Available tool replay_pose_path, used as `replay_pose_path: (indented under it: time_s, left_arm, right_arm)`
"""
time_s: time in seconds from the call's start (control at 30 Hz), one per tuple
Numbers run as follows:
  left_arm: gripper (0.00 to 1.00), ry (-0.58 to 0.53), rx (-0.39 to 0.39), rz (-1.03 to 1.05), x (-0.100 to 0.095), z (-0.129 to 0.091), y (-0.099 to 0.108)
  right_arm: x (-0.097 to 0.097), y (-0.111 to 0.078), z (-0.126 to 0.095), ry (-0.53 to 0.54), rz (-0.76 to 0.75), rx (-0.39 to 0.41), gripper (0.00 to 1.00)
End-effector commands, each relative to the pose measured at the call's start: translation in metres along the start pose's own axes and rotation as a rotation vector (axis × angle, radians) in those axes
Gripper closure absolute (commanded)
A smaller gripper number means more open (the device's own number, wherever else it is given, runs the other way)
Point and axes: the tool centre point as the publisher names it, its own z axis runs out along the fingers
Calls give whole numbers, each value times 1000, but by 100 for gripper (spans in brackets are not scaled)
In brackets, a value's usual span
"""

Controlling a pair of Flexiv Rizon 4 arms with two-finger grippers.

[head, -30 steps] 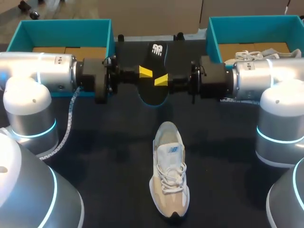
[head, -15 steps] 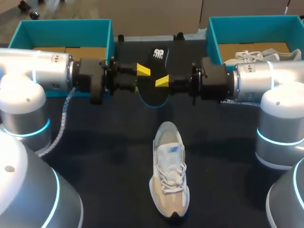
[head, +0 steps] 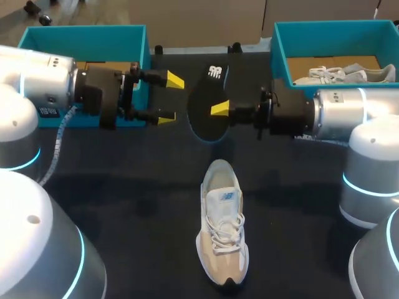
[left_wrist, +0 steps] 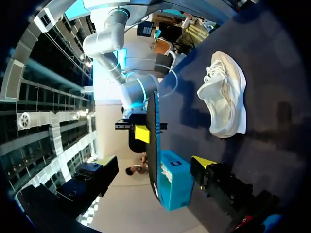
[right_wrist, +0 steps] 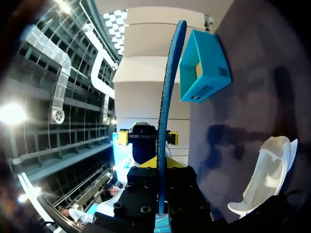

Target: Take the shoe out of the shoebox, open the shoe tongue, remove and reinsert the insole, then place the shoe into the shoebox

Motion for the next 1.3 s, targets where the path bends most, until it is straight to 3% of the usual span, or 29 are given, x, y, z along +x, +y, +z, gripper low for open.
replay_pose_path:
  time_s: [0.03,0.2,0.37,0.4,0.43,1.0,1.3]
  left_arm:
    - [0,-9,13,-48,0,-5,1]
    - [0,69,16,-175,-1,-28,-2]
    - [0,250,54,-451,1,-47,-18]
    - [0,346,-4,-481,3,-46,-22]
    - [0,496,-151,-447,7,-44,-25]
    - [0,496,-151,-447,7,-44,-25]
    - [0,546,-165,-787,45,-24,-36]
  right_arm:
    - [0,-1,1,0,0,-3,100]
    - [-3,0,-14,6,-55,-37,100]
    - [-1,-1,-33,-51,-209,-48,100]
    - [-1,-2,-35,-84,-233,-60,100]
    - [-5,-2,-36,-115,-251,-49,100]
    - [-5,-2,-36,-115,-251,-49,100]
    - [-23,-8,-42,-85,-344,-76,100]
